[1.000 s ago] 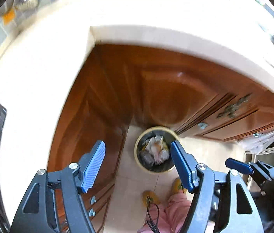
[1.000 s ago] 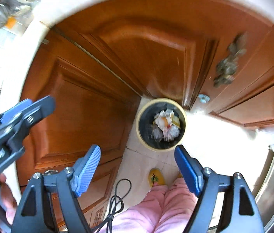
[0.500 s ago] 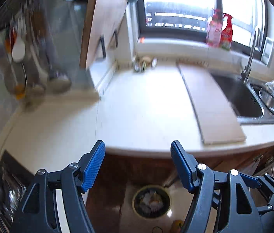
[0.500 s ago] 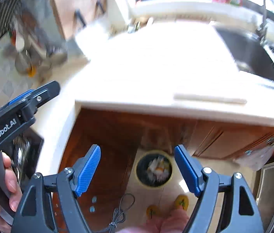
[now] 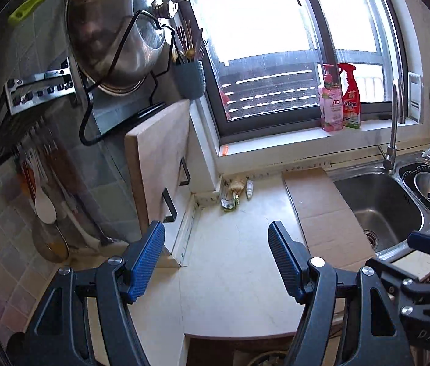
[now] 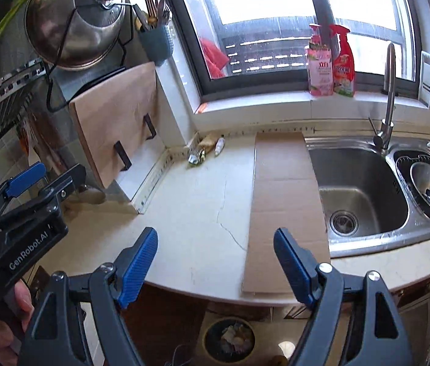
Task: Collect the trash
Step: 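Raise both open tools back over the counter trash, then grasp the green-white packet with the left tool while the right tool grasps the white bottle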
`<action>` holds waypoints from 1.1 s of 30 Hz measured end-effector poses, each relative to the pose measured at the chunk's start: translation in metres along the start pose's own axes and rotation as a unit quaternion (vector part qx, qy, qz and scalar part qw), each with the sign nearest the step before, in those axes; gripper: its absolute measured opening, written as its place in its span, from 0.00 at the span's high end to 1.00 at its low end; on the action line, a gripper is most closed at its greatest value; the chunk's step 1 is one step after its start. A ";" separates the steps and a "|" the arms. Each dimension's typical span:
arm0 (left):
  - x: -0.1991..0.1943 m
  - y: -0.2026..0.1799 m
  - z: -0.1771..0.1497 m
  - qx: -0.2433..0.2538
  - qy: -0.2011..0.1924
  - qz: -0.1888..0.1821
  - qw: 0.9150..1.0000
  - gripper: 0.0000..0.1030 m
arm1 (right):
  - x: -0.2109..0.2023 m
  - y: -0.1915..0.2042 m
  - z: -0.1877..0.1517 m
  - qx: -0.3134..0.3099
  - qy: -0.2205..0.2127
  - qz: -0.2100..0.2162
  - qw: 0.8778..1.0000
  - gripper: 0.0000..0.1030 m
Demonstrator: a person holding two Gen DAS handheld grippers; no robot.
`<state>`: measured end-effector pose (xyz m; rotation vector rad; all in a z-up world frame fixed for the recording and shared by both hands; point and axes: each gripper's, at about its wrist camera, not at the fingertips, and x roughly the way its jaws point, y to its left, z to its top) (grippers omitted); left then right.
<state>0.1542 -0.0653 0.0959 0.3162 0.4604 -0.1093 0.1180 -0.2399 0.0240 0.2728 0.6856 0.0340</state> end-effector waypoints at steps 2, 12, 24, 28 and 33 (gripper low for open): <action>0.013 -0.001 0.011 0.006 0.004 0.006 1.000 0.33 | 0.007 -0.003 0.020 0.000 -0.009 0.004 1.000 0.23; 0.162 -0.025 0.049 0.023 0.078 0.026 0.996 0.32 | 0.135 -0.032 0.104 0.031 0.036 0.068 0.997 0.34; 0.400 -0.054 0.065 0.003 0.210 -0.028 0.977 0.32 | 0.353 -0.068 0.173 0.052 0.143 0.096 0.984 0.41; 0.468 -0.058 0.049 -0.025 0.255 -0.031 0.966 0.32 | 0.412 -0.078 0.175 0.066 0.167 0.102 0.978 0.40; 0.522 -0.065 0.025 -0.039 0.294 -0.021 0.955 0.34 | 0.458 -0.083 0.174 0.087 0.183 0.122 0.972 0.40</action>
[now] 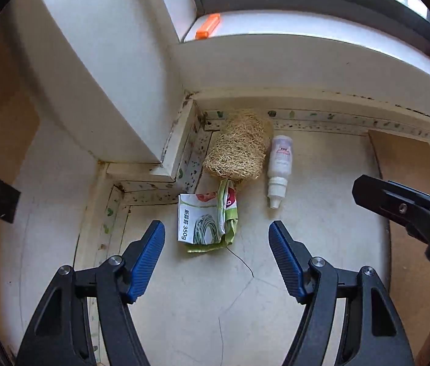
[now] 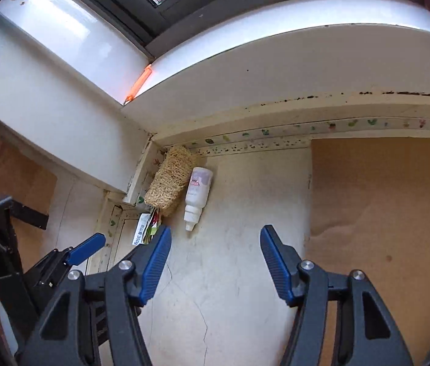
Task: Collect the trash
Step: 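Grasp the green-white packet with the left tool while the right tool grasps the white bottle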
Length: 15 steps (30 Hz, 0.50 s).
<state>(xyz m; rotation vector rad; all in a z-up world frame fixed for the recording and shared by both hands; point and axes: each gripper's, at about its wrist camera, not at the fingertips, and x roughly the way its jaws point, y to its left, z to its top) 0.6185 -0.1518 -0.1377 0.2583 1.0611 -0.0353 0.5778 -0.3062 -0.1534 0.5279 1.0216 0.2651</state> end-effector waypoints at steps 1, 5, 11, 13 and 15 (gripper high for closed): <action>0.009 0.000 0.002 -0.002 0.005 0.003 1.000 0.37 | 0.006 -0.002 0.002 0.002 0.003 0.001 1.000 0.40; 0.036 0.003 0.008 -0.013 0.024 0.007 1.000 0.62 | 0.023 -0.008 0.011 0.007 0.007 0.011 1.000 0.40; 0.047 0.012 0.006 -0.037 0.021 0.008 0.999 0.92 | 0.045 -0.004 0.019 -0.002 0.017 0.020 1.000 0.40; 0.042 0.018 0.001 -0.051 0.015 0.003 0.999 0.93 | 0.055 0.000 0.021 -0.005 0.020 0.019 1.000 0.40; 0.035 0.024 -0.006 -0.064 0.013 0.000 0.998 0.93 | 0.064 0.004 0.022 -0.007 0.025 0.018 1.000 0.40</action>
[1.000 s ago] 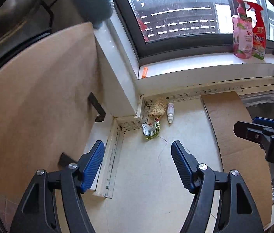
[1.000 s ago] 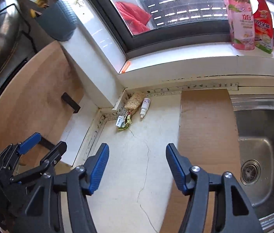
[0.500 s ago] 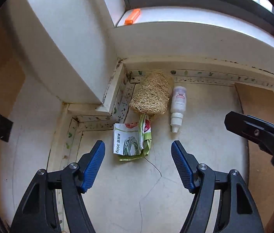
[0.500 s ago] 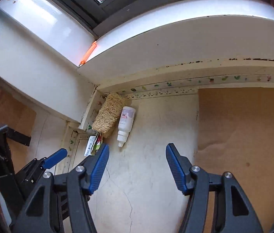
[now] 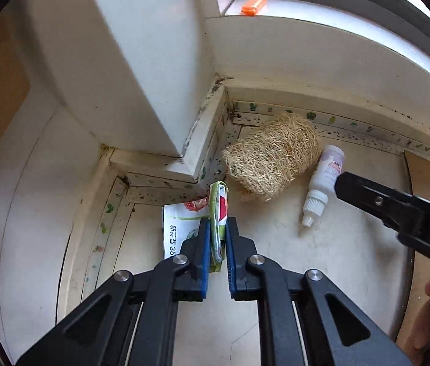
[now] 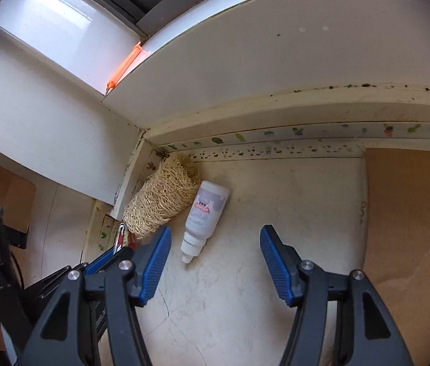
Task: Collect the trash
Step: 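Grasp the green-white packet with the left tool while the right tool grasps the white bottle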
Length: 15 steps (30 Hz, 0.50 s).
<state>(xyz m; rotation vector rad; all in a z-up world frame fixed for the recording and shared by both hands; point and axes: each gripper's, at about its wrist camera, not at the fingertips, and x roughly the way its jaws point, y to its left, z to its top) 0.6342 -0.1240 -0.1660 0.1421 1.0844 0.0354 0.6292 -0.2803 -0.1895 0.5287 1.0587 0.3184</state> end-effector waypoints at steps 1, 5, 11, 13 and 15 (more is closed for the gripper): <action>-0.003 0.003 -0.003 -0.005 0.000 -0.002 1.000 0.93 | 0.004 0.003 0.001 -0.002 0.002 -0.001 1.000 0.40; -0.017 0.010 -0.021 -0.008 -0.002 -0.011 1.000 0.93 | 0.017 0.018 0.003 -0.022 -0.007 -0.024 0.999 0.44; -0.026 0.012 -0.032 -0.004 -0.001 -0.012 1.000 0.93 | 0.031 0.042 -0.003 -0.069 -0.014 -0.076 0.995 0.74; -0.029 0.021 -0.035 -0.008 -0.001 -0.009 1.000 0.93 | 0.031 0.044 -0.006 -0.066 -0.012 -0.080 0.995 0.75; -0.031 0.024 -0.037 -0.011 0.002 -0.011 1.000 0.93 | 0.029 0.044 -0.011 -0.059 -0.006 -0.080 0.995 0.75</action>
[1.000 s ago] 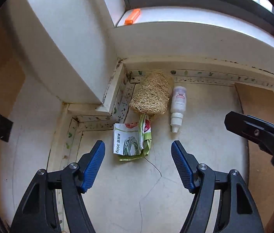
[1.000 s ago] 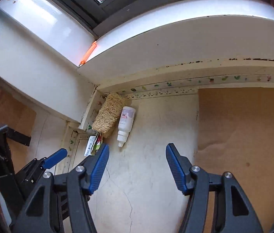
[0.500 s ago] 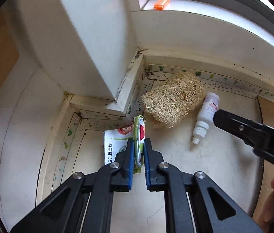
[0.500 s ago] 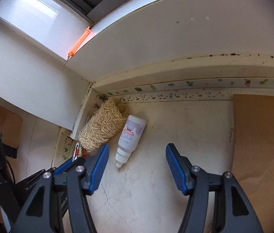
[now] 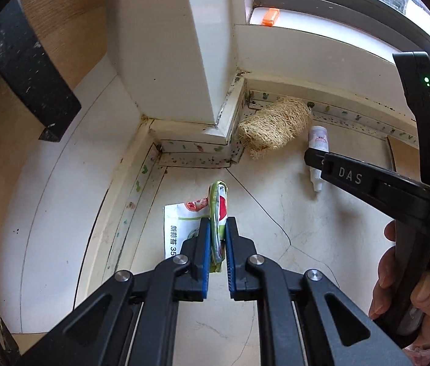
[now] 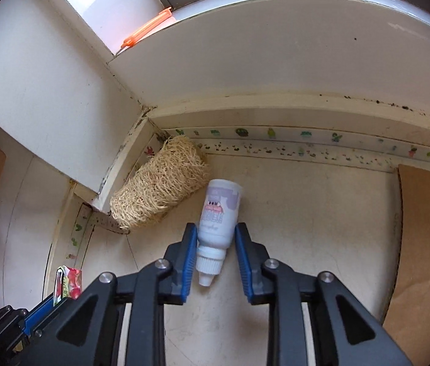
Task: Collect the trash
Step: 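Grasp the green-white packet with the left tool while the right tool grasps the white bottle, then carry the packet with the left tool while the right tool carries the bottle to the bin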
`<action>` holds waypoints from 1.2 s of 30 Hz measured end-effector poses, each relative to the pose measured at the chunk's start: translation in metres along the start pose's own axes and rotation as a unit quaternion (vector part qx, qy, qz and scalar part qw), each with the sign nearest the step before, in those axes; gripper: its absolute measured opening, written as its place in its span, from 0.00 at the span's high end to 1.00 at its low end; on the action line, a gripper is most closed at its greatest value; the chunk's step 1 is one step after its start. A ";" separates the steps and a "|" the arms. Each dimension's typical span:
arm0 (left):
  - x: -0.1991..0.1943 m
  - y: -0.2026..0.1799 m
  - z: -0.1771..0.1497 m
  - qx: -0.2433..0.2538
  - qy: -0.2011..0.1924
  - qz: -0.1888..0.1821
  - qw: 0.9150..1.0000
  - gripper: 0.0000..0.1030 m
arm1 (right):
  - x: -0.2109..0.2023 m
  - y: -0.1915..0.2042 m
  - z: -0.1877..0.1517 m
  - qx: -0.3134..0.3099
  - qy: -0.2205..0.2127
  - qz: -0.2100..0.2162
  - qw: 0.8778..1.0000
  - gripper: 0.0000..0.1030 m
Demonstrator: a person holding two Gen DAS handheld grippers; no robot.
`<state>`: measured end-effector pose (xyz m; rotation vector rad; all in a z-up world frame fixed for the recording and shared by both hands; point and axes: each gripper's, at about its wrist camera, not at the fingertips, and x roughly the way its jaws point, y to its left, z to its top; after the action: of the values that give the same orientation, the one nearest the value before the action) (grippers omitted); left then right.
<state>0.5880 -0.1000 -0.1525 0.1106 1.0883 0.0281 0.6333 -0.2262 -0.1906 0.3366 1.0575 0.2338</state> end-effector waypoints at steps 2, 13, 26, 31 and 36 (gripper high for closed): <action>-0.006 0.003 -0.002 0.000 0.001 -0.001 1.000 0.93 | -0.005 -0.001 -0.008 0.005 0.009 0.001 1.000 0.75; -0.083 -0.003 -0.049 0.048 -0.022 -0.035 0.998 0.93 | -0.088 0.003 -0.081 0.016 -0.001 0.020 1.000 0.75; -0.220 0.005 -0.173 0.123 -0.103 -0.097 0.982 0.93 | -0.255 0.041 -0.223 0.022 -0.079 0.019 0.996 0.75; -0.254 0.024 -0.231 0.140 -0.123 -0.114 0.976 0.93 | -0.293 0.069 -0.293 0.010 -0.100 -0.002 0.995 0.75; -0.265 0.046 -0.293 0.142 -0.117 -0.127 0.975 0.93 | -0.309 0.090 -0.358 0.007 -0.104 -0.016 0.994 0.75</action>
<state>0.2072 -0.0526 -0.0485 0.2250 0.8588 -0.3626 0.1693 -0.1937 -0.0660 0.3483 0.8583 0.1601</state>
